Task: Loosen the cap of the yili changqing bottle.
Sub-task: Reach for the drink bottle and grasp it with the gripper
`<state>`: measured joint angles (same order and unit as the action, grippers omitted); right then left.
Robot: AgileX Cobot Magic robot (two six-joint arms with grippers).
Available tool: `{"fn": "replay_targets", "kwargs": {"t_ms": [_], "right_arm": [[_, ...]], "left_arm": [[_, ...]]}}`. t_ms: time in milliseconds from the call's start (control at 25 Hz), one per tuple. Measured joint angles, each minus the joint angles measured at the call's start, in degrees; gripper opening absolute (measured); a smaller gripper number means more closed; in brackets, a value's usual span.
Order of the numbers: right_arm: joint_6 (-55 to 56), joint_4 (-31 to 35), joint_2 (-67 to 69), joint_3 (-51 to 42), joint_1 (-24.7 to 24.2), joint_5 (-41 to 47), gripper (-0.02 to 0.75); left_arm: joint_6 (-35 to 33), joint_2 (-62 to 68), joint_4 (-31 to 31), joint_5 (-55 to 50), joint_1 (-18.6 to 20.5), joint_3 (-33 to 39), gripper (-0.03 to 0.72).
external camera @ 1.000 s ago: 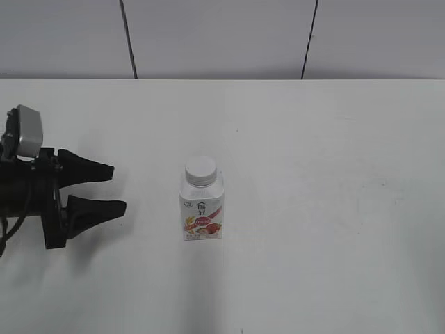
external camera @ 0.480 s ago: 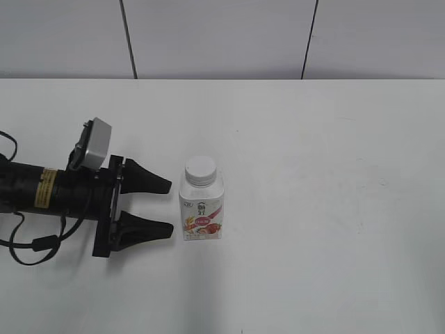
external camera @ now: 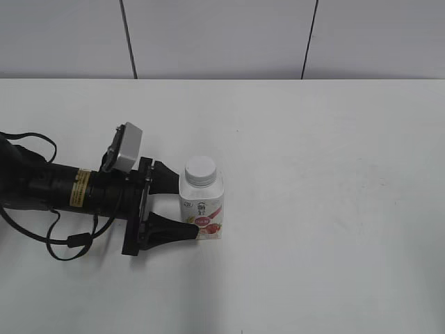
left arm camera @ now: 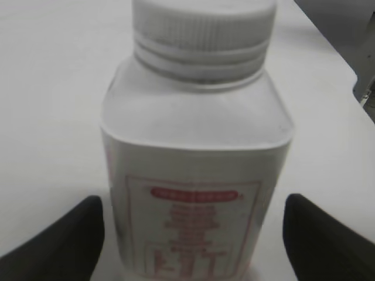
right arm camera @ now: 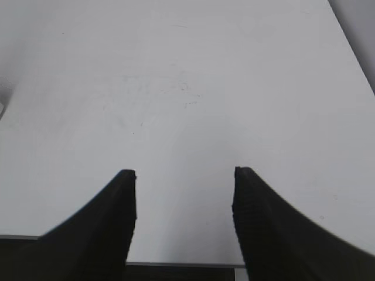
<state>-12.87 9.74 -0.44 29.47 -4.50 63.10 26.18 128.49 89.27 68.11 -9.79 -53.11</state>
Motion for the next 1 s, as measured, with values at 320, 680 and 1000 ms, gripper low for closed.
{"fn": "replay_targets", "kwargs": {"t_ms": [320, 680, 1000], "right_arm": [[0.00, 0.04, 0.00, 0.00, 0.00, 0.00, 0.426], [0.00, 0.04, 0.00, 0.00, 0.00, 0.00, 0.426], [0.00, 0.04, -0.02, 0.00, 0.00, 0.00, 0.426]], "left_arm": [[0.18, 2.90, -2.90, 0.84, -2.78, -2.61, 0.571], [0.18, 3.71, -4.35, 0.79, -4.01, -3.19, 0.533], [0.18, 3.77, -4.71, 0.46, -4.01, -3.26, 0.419]]}}
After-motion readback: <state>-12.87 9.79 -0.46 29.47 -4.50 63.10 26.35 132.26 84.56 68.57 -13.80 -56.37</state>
